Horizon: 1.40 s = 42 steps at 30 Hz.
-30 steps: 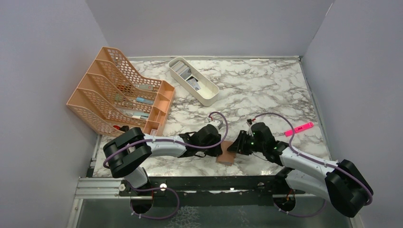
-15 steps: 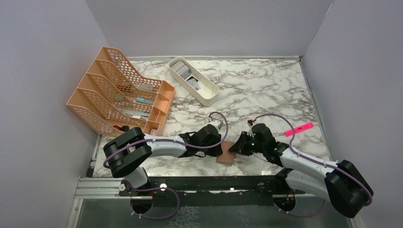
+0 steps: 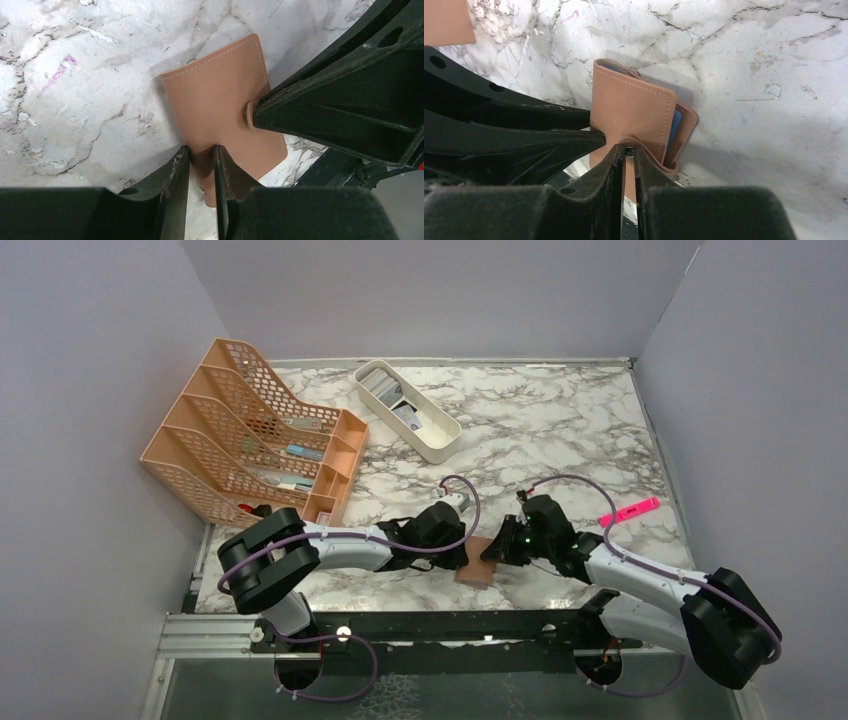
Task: Put the credit cards into the card holder
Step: Close the card holder at the center of the board.
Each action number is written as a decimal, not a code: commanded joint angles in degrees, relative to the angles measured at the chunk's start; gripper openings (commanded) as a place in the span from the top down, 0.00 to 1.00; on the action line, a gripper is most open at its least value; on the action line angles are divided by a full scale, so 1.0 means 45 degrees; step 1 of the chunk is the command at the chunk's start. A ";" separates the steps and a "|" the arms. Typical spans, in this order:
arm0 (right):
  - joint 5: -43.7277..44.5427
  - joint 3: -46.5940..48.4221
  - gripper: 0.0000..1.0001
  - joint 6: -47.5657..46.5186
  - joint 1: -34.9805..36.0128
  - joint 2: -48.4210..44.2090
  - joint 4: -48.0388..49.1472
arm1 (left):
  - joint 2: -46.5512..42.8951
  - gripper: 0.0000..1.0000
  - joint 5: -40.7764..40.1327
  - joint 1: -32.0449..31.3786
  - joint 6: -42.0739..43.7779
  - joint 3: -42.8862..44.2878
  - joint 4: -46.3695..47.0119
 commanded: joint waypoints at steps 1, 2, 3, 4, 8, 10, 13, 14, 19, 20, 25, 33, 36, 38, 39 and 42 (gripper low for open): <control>0.1227 0.0131 0.83 -0.0376 0.0418 0.0779 -0.1691 | 0.0696 0.76 0.0653 -0.0265 0.0043 -0.0242 0.0198; 0.1412 0.0216 0.83 -0.0334 0.0510 0.0899 -0.1841 | 0.0669 0.76 0.0687 -0.0265 0.0012 -0.0282 0.0252; 0.1623 0.0317 0.83 -0.0315 0.0614 0.1036 -0.2007 | 0.0638 0.76 0.0710 -0.0260 -0.0017 -0.0324 0.0344; 0.1813 0.0456 0.83 -0.0307 0.0728 0.1190 -0.2181 | 0.0601 0.76 0.0738 -0.0259 -0.0052 -0.0383 0.0443; 0.2401 0.0882 0.83 -0.0060 0.1426 0.1899 -0.2722 | 0.0544 0.76 0.0859 -0.0265 -0.0162 -0.0598 0.0822; 0.3062 0.1172 0.83 0.0192 0.2093 0.2352 -0.3245 | 0.0638 0.76 0.0951 -0.0263 -0.0187 -0.0641 0.0966; 0.3798 0.1670 0.83 0.0657 0.2711 0.3163 -0.4196 | 0.0676 0.76 0.1054 -0.0264 -0.0259 -0.0740 0.1208; 0.3904 0.1695 0.83 0.0710 0.2779 0.3326 -0.4298 | 0.0669 0.76 0.1049 -0.0250 -0.0265 -0.0743 0.1252; 0.4243 0.1842 0.87 0.0742 0.2856 0.3833 -0.5034 | 0.0714 0.76 0.1099 -0.0260 -0.0285 -0.0771 0.1416; 0.4333 0.1948 0.87 0.0728 0.2873 0.3944 -0.5255 | 0.0715 0.76 0.1104 -0.0252 -0.0311 -0.0747 0.1417; 0.4144 0.2313 0.91 0.0688 0.3274 0.4226 -0.5704 | 0.0444 0.76 0.0865 -0.0258 -0.0566 -0.0787 0.1577; 0.3797 0.1756 0.98 0.1854 0.4257 0.4522 -0.4711 | 0.0431 0.77 0.0940 -0.0174 -0.0980 -0.1082 0.2119; 0.3814 0.1412 0.99 0.2384 0.4803 0.4387 -0.4074 | 0.0138 0.77 0.0912 -0.0119 -0.1260 -0.1305 0.2316; 0.3696 0.1330 0.99 0.2589 0.4918 0.4555 -0.3702 | 0.0012 0.77 0.0909 -0.0044 -0.1323 -0.1336 0.2315; 0.3799 0.1401 0.99 0.2693 0.4947 0.4711 -0.3758 | -0.0047 0.77 0.0894 -0.0017 -0.1353 -0.1364 0.2333; 0.4575 0.1626 0.99 0.3106 0.5450 0.5100 -0.4377 | -0.0172 0.77 0.0862 0.0045 -0.1537 -0.1528 0.2432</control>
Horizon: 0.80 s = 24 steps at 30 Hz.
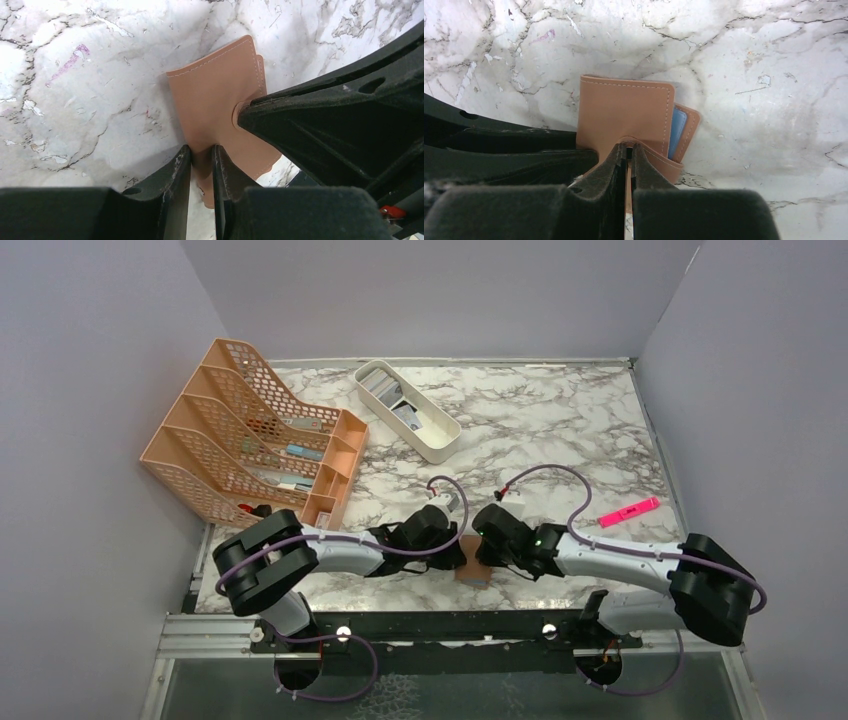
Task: Put the credit cards into the card holder
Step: Close the card holder at the center of the board.
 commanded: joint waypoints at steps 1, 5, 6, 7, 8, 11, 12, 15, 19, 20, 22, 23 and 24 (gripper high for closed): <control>-0.1490 -0.1545 0.99 0.1497 0.1208 0.2438 -0.0878 | 0.0046 0.78 0.0667 -0.0174 -0.0512 -0.0408 0.0655; -0.1161 -0.1428 0.99 0.1446 0.1225 0.2252 -0.1076 | -0.0494 0.77 0.0647 -0.0020 -0.0757 -0.0655 0.0831; -0.1040 -0.1227 0.99 0.1288 0.1221 0.1988 -0.1244 | -0.0702 0.76 0.0646 0.0045 -0.0780 -0.0696 0.0824; -0.0805 -0.0900 0.98 0.1205 0.1226 0.1691 -0.1527 | -0.0921 0.75 0.0646 0.0111 -0.0810 -0.0753 0.0813; -0.0558 -0.0548 0.95 0.1102 0.1221 0.1352 -0.1862 | -0.1180 0.75 0.0646 0.0203 -0.0821 -0.0784 0.0792; 0.0087 0.0357 0.88 0.0805 0.1208 0.0417 -0.2342 | -0.1940 0.74 0.0405 0.0360 -0.0796 -0.0791 0.0346; 0.0269 0.0556 0.86 0.0717 0.1207 0.0145 -0.2404 | -0.2162 0.73 0.0252 0.0383 -0.0758 -0.0779 0.0168; 0.0787 0.1028 0.83 0.0622 0.1207 -0.0402 -0.2734 | -0.2679 0.71 -0.0063 0.0415 -0.0641 -0.0775 -0.0223; 0.1139 0.1405 0.81 0.0512 0.1202 -0.0724 -0.3177 | -0.3098 0.70 -0.0407 0.0481 -0.0559 -0.0714 -0.0680; 0.1201 0.1458 0.80 0.0500 0.1206 -0.0830 -0.3262 | -0.3188 0.70 -0.0511 0.0483 -0.0551 -0.0718 -0.0759; 0.1326 0.1566 0.79 0.0438 0.1205 -0.1081 -0.3408 | -0.3390 0.70 -0.0724 0.0483 -0.0453 -0.0697 -0.0972; 0.1405 0.1647 0.78 0.0408 0.1206 -0.1239 -0.3540 | -0.3488 0.70 -0.0868 0.0483 -0.0357 -0.0621 -0.1164; 0.1493 0.1747 0.77 0.0377 0.1207 -0.1419 -0.3693 | -0.3618 0.70 -0.1000 0.0483 -0.0227 -0.0519 -0.1418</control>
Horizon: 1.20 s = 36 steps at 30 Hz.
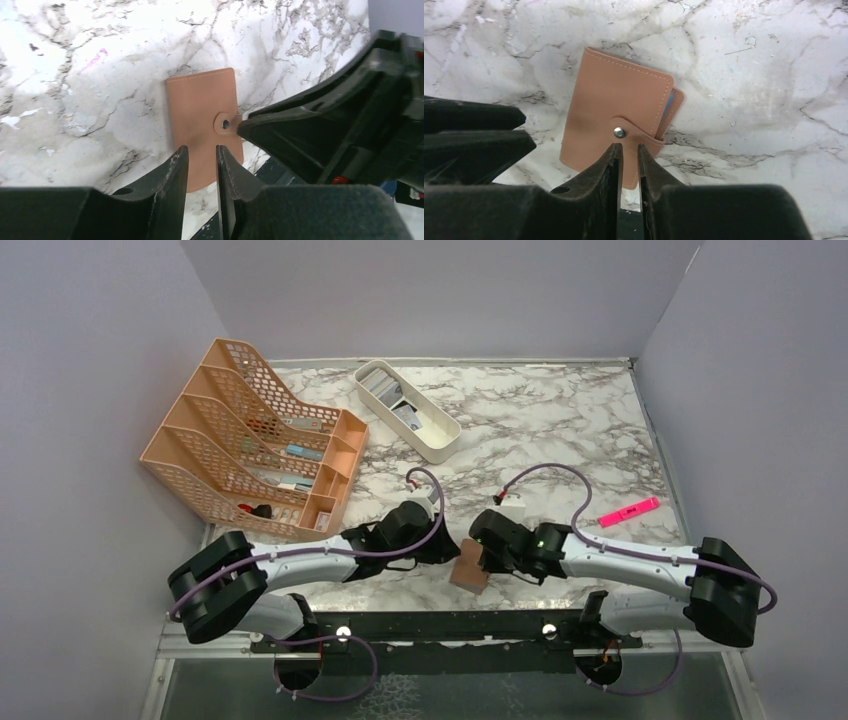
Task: Put the credit cards into the card holder
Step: Close the card holder at the center of the board, then reset both arms
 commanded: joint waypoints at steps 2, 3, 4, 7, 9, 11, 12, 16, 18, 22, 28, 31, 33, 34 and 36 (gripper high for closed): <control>0.0778 0.0927 0.73 -0.0299 0.0090 -0.1203 -0.1314 | -0.0976 0.68 -0.1179 0.0061 0.0903 0.0700 -0.1519; 0.0941 0.1061 0.69 -0.0412 0.0090 -0.1515 -0.1460 | -0.1209 0.67 -0.1326 0.0061 0.1173 0.0944 -0.1935; 0.1069 0.1229 0.64 -0.0509 0.0090 -0.1953 -0.1630 | -0.1473 0.64 -0.1515 0.0061 0.1485 0.1257 -0.2414; 0.1470 0.1630 0.37 -0.0925 0.0086 -0.3228 -0.1936 | -0.2468 0.52 -0.2193 0.0061 0.2400 0.2362 -0.4000; 0.1718 0.1856 0.11 -0.1394 0.0084 -0.4082 -0.2077 | -0.3235 0.38 -0.2556 0.0061 0.3036 0.2971 -0.4809; 0.1974 0.2087 0.00 -0.1594 0.0078 -0.4853 -0.2292 | -0.4014 0.13 -0.2866 0.0061 0.3564 0.3499 -0.5459; 0.2424 0.2222 0.00 -0.1653 0.0088 -0.5224 -0.2473 | -0.4416 0.03 -0.2994 0.0061 0.3776 0.3718 -0.5726; 0.3389 0.2975 0.00 -0.1543 0.0089 -0.6333 -0.3654 | -0.5949 0.01 -0.3266 0.0061 0.4303 0.4266 -0.6363; 0.3930 0.3240 0.00 -0.1176 0.0089 -0.6842 -0.4324 | -0.6736 0.01 -0.3433 0.0061 0.4419 0.4280 -0.6471; 0.4382 0.3313 0.00 -0.1024 0.0090 -0.8007 -0.4736 | -0.8054 0.01 -0.4134 0.0061 0.4139 0.3939 -0.6684; 0.3753 0.2762 0.00 -0.1410 0.0090 -0.9414 -0.4037 | -0.9096 0.01 -0.4347 0.0056 0.3761 0.3110 -0.6690; 0.3564 0.2637 0.00 -0.1427 0.0085 -0.9632 -0.3947 | -0.9125 0.01 -0.4092 0.0061 0.3578 0.2918 -0.6690; 0.3505 0.2621 0.00 -0.1352 0.0086 -0.9585 -0.4059 | -0.9131 0.01 -0.4010 0.0061 0.3535 0.2844 -0.6677; 0.3496 0.2687 0.00 -0.1217 0.0089 -0.9512 -0.4205 | -0.9140 0.01 -0.3989 0.0061 0.3501 0.2818 -0.6689; 0.3489 0.2815 0.00 -0.0965 0.0085 -0.9342 -0.4466 | -0.9217 0.01 -0.4003 0.0061 0.3449 0.2776 -0.6696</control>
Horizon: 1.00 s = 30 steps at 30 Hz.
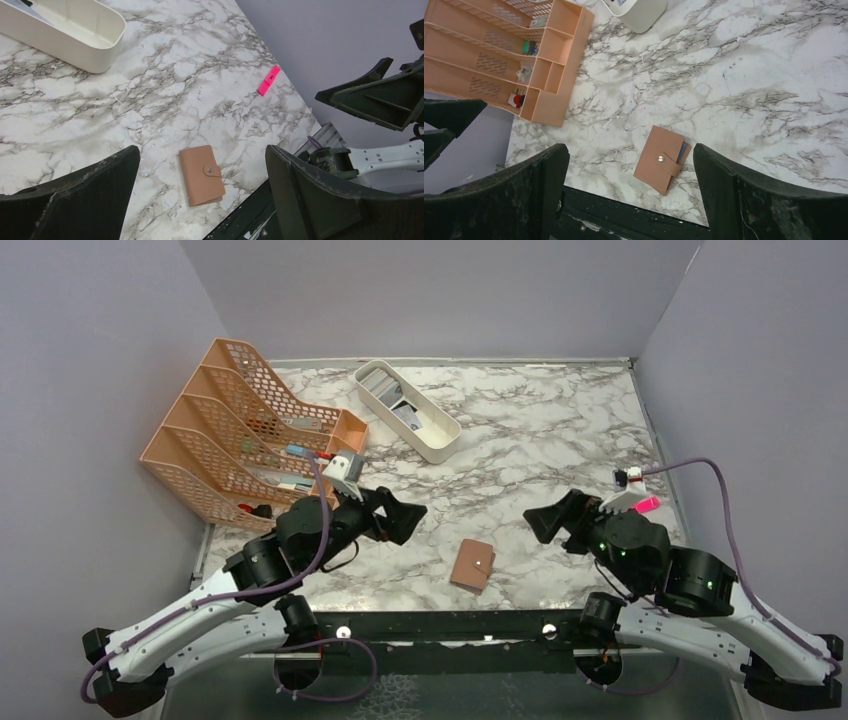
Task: Put the credit cards into the card holder
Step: Reset both arms
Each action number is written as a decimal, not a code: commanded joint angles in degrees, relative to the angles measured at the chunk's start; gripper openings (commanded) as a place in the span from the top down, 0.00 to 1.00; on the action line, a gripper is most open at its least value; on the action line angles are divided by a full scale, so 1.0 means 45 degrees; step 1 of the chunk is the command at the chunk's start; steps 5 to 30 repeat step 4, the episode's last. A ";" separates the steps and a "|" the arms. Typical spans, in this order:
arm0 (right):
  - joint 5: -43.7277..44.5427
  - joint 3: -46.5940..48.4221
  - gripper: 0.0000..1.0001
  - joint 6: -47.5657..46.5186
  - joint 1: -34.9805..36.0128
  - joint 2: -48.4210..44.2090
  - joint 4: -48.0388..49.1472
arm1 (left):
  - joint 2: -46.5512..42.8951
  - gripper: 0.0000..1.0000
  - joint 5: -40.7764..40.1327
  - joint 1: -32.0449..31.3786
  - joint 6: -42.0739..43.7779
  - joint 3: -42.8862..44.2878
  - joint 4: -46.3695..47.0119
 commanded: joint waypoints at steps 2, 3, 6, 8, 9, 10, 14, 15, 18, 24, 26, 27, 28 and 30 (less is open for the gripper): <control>0.0014 0.0110 0.00 0.0359 0.0089 0.0182 -0.0468 | -0.0189 0.01 -0.0137 0.0046 -0.0206 -0.0149 -0.0103; 0.0024 0.0110 0.00 0.0371 0.0080 0.0179 -0.0443 | -0.0235 0.01 -0.0174 0.0041 -0.0211 -0.0160 -0.0106; 0.0011 0.0110 0.00 0.0346 0.0088 0.0142 -0.0408 | -0.0265 0.01 -0.0203 0.0046 -0.0226 -0.0203 -0.0099; 0.0011 0.0110 0.00 0.0346 0.0088 0.0142 -0.0408 | -0.0265 0.01 -0.0203 0.0046 -0.0226 -0.0203 -0.0099; 0.0011 0.0110 0.00 0.0346 0.0088 0.0142 -0.0408 | -0.0265 0.01 -0.0203 0.0046 -0.0226 -0.0203 -0.0099; 0.0011 0.0110 0.00 0.0346 0.0088 0.0142 -0.0408 | -0.0265 0.01 -0.0203 0.0046 -0.0226 -0.0203 -0.0099; 0.0011 0.0110 0.00 0.0346 0.0088 0.0142 -0.0408 | -0.0265 0.01 -0.0203 0.0046 -0.0226 -0.0203 -0.0099; 0.0011 0.0110 0.00 0.0346 0.0088 0.0142 -0.0408 | -0.0265 0.01 -0.0203 0.0046 -0.0226 -0.0203 -0.0099; 0.0011 0.0110 0.00 0.0346 0.0088 0.0142 -0.0408 | -0.0265 0.01 -0.0203 0.0046 -0.0226 -0.0203 -0.0099; 0.0011 0.0110 0.00 0.0346 0.0088 0.0142 -0.0408 | -0.0265 0.01 -0.0203 0.0046 -0.0226 -0.0203 -0.0099; 0.0011 0.0110 0.00 0.0346 0.0088 0.0142 -0.0408 | -0.0265 0.01 -0.0203 0.0046 -0.0226 -0.0203 -0.0099; 0.0011 0.0110 0.00 0.0346 0.0088 0.0142 -0.0408 | -0.0265 0.01 -0.0203 0.0046 -0.0226 -0.0203 -0.0099; 0.0011 0.0110 0.00 0.0346 0.0088 0.0142 -0.0408 | -0.0265 0.01 -0.0203 0.0046 -0.0226 -0.0203 -0.0099; 0.0011 0.0110 0.00 0.0346 0.0088 0.0142 -0.0408 | -0.0265 0.01 -0.0203 0.0046 -0.0226 -0.0203 -0.0099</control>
